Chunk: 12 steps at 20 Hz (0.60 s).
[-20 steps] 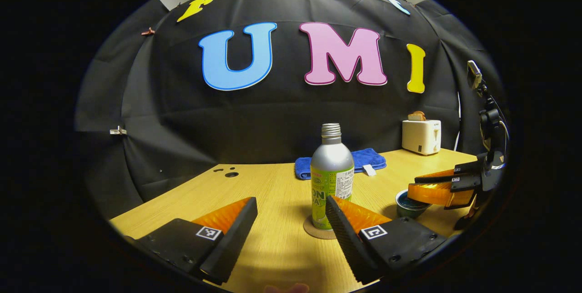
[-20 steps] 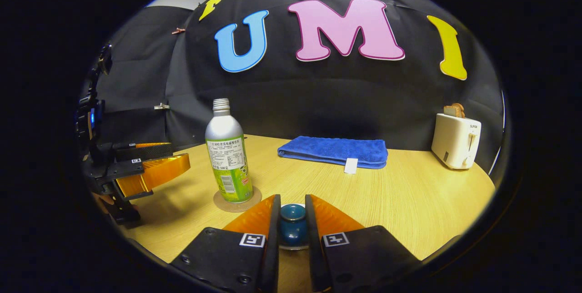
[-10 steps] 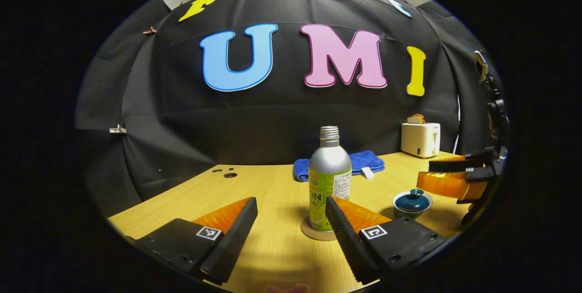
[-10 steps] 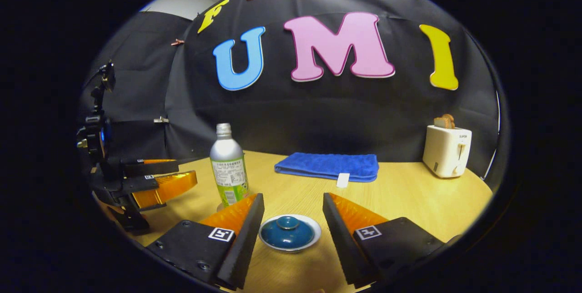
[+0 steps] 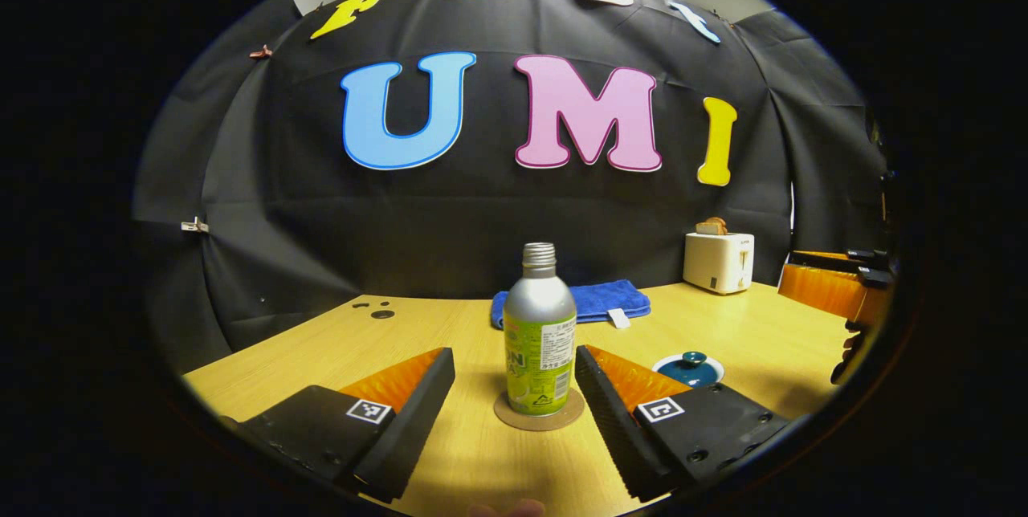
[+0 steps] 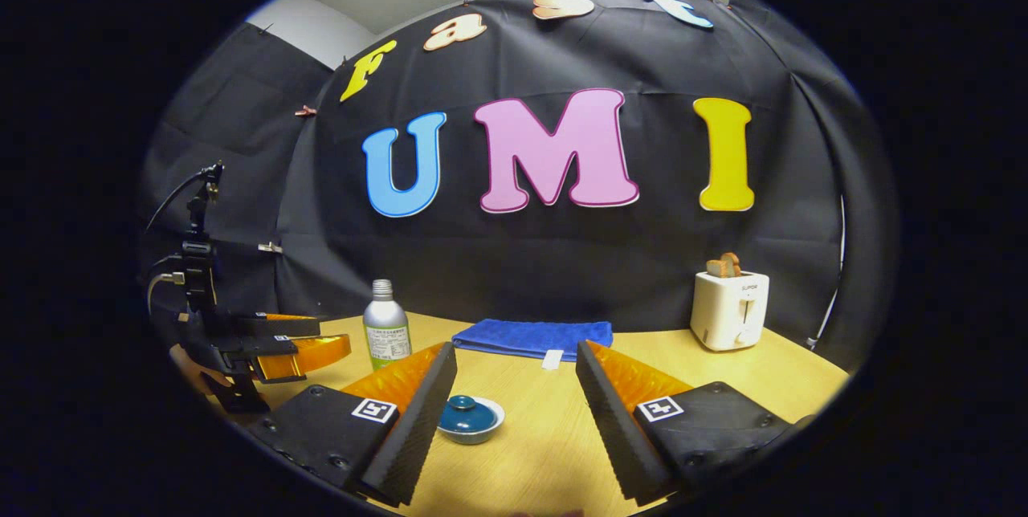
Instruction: Open the teacup lid with one hand, grasp the water bottle and pour water into the teacup with the other hand; after pouring, place the water bottle on the coaster and then close the teacup lid.
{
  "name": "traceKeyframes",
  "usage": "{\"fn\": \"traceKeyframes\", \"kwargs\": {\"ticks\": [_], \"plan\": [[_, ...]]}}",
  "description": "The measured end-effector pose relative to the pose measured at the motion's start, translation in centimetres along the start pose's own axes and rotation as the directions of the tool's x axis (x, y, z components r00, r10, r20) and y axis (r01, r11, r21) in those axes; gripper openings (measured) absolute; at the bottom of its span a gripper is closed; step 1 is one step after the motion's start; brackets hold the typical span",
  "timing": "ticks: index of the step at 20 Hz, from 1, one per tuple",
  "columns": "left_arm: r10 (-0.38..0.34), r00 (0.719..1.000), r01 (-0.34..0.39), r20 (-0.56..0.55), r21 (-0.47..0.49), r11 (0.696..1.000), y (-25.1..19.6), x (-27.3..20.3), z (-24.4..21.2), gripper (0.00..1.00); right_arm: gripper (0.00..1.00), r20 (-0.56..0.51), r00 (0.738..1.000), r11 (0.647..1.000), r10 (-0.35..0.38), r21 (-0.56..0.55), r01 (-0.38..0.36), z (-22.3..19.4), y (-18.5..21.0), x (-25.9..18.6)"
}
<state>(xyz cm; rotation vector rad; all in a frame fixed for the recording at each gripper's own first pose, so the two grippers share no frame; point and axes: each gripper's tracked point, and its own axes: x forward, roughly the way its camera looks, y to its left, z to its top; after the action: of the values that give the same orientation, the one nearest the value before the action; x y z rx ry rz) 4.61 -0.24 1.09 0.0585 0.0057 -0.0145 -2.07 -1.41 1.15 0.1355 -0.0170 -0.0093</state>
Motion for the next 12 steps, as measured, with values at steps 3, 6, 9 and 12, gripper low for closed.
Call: {"fn": "traceKeyframes", "kwargs": {"ticks": [3,6,9,12], "plan": [[-0.002,1.0,0.002,0.014,0.012,1.0,-0.6,-0.3,0.6,0.96,0.96,0.008,1.0,1.0,-0.01,0.02,0.01,0.3,-1.1,-0.8],[-0.004,1.0,0.004,0.009,0.014,1.0,-0.9,-0.4,0.5,0.95,0.93,0.002,1.0,1.0,-0.018,0.024,0.018,0.0,-1.9,-1.3],[0.002,1.0,-0.003,0.007,0.026,1.0,-0.9,-0.4,0.3,0.95,0.93,-0.003,1.0,0.999,-0.031,0.015,0.031,-0.2,-2.4,-1.5],[0.005,1.0,-0.005,0.001,0.026,1.0,-0.8,-0.4,0.1,0.95,0.93,0.002,0.999,0.999,-0.034,0.009,0.034,-0.1,-2.4,-1.5]]}}
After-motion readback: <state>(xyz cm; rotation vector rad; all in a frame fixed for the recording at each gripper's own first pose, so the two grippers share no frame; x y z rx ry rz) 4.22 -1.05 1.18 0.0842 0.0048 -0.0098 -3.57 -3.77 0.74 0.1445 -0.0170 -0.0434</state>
